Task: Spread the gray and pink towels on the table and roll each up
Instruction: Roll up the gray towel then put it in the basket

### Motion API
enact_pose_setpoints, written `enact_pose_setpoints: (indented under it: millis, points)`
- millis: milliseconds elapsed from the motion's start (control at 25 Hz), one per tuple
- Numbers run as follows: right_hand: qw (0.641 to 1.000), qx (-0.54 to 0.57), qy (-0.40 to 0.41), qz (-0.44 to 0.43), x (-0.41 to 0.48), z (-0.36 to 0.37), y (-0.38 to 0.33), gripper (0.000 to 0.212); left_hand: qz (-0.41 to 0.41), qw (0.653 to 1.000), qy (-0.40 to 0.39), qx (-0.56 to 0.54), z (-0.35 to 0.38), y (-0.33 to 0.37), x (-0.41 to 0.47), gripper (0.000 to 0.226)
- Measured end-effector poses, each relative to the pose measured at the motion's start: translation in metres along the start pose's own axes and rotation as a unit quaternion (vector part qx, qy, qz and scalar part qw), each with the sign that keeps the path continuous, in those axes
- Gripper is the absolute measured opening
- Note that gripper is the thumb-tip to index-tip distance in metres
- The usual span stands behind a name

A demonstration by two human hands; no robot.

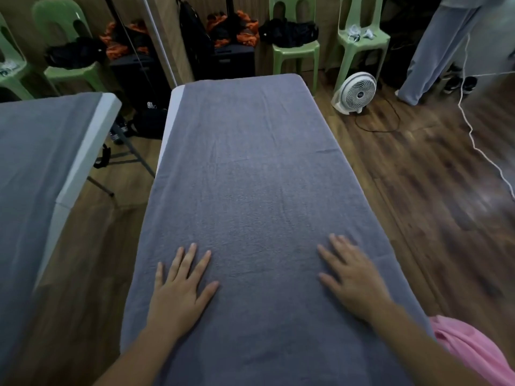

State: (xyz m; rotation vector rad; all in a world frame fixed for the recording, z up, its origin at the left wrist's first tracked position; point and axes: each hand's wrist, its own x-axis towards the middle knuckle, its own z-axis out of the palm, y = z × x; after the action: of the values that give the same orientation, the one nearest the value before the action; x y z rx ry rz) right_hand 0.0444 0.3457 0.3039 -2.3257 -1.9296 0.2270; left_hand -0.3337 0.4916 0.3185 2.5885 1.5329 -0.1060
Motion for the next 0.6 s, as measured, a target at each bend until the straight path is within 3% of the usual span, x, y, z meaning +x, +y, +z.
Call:
enact_pose_setpoints:
  millis: [200, 320, 440, 600]
  points:
    - [0.983, 0.004, -0.009, 0.182, -0.036, -0.015, 0.068, 0.067, 0.001, 1.000, -0.007, -0.001, -0.001, 0.000, 0.003, 0.065]
    - [0.982, -0.009, -0.023, 0.186, -0.034, -0.022, 0.064, 0.068, 0.008, 1.000, -0.012, 0.004, -0.004, 0.000, 0.000, 0.066]
    - [0.994, -0.024, -0.007, 0.106, -0.044, -0.039, 0.046, 0.064, 0.001, 1.000, 0.003, -0.020, -0.021, 0.016, -0.030, 0.068]
    - [0.992, -0.018, -0.040, -0.116, -0.133, -0.039, 0.027, 0.064, 0.082, 0.996, -0.011, -0.015, -0.020, 0.046, -0.156, 0.065]
